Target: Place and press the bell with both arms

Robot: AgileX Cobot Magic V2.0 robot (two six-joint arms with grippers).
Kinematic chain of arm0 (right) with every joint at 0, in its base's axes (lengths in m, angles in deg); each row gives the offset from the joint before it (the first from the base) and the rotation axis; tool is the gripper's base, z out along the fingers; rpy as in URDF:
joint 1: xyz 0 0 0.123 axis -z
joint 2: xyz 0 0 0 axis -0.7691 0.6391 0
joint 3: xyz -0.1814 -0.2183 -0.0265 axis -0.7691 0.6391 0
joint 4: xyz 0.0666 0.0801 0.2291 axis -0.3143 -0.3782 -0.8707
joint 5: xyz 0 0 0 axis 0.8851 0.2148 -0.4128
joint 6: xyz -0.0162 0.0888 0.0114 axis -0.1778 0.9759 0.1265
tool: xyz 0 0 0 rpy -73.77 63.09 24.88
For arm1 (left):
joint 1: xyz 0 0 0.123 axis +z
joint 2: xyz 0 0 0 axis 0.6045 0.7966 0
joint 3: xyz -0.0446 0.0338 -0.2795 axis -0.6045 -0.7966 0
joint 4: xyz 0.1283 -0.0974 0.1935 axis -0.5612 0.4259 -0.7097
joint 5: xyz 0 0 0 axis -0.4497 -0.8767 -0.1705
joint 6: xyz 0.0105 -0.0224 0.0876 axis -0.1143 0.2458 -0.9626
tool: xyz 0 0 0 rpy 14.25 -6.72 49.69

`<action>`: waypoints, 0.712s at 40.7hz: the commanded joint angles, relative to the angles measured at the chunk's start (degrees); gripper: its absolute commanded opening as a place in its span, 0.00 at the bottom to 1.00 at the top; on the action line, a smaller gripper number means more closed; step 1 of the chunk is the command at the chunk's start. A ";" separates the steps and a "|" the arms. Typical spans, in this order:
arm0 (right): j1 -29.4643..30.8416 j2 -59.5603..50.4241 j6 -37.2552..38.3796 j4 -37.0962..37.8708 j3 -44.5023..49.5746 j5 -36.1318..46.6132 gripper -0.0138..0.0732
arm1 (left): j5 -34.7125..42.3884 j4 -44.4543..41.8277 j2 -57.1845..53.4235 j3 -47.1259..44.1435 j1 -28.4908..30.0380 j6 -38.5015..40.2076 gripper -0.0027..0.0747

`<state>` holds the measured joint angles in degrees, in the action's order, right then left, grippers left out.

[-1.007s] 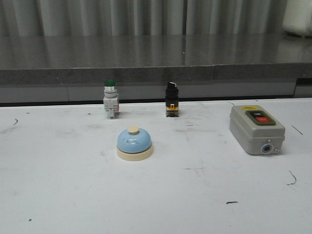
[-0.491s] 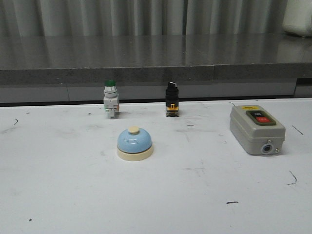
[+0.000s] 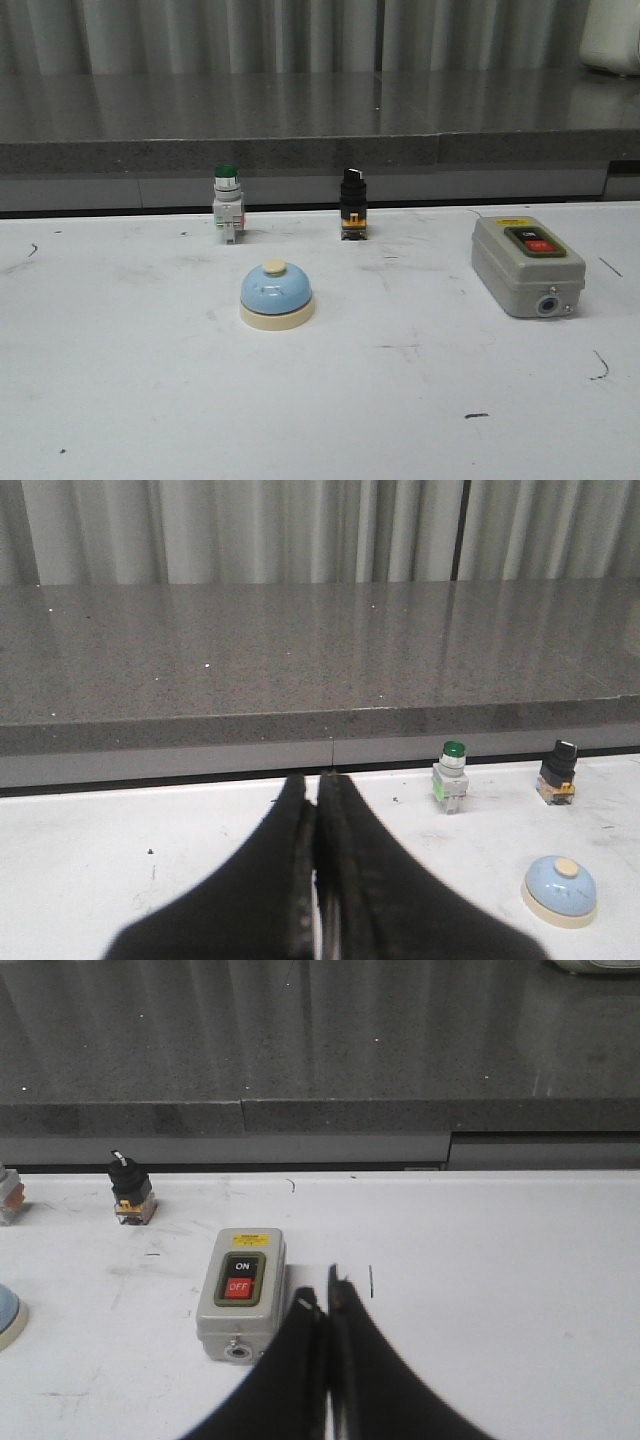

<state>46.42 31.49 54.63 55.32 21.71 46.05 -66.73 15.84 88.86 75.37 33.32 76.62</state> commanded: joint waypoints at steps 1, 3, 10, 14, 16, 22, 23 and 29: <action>0.32 0.19 -0.09 0.48 -1.36 4.30 0.08 | 9.21 0.22 -0.39 -1.22 0.62 0.63 0.01; 0.32 0.19 -0.09 0.48 -1.36 4.30 0.08 | 13.74 0.22 -2.33 -4.37 1.41 0.63 0.01; 0.32 0.19 -0.09 0.48 -1.36 4.18 0.08 | 22.30 0.31 -3.70 -14.27 4.64 0.63 0.01; 0.32 0.19 -0.09 0.48 -1.36 4.18 0.08 | 25.54 0.68 -3.70 -19.57 6.59 0.63 0.01; 0.32 0.19 -0.09 0.48 -1.36 4.18 0.08 | 26.87 0.81 -3.70 -22.15 7.14 0.63 0.01; 0.32 0.19 -0.09 0.48 -1.36 4.18 0.08 | 31.55 4.54 -3.70 -28.37 7.54 0.63 0.01; 0.32 0.19 -0.09 0.48 -1.36 4.18 0.08 | 32.79 5.19 -3.70 -29.22 7.54 0.63 0.01; 0.32 0.19 -0.09 0.48 -1.36 4.18 0.08 | 34.52 5.76 -3.57 -30.75 7.54 0.63 0.01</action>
<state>46.42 31.27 54.63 55.32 21.83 46.05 -37.83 20.61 86.17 46.01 40.85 76.62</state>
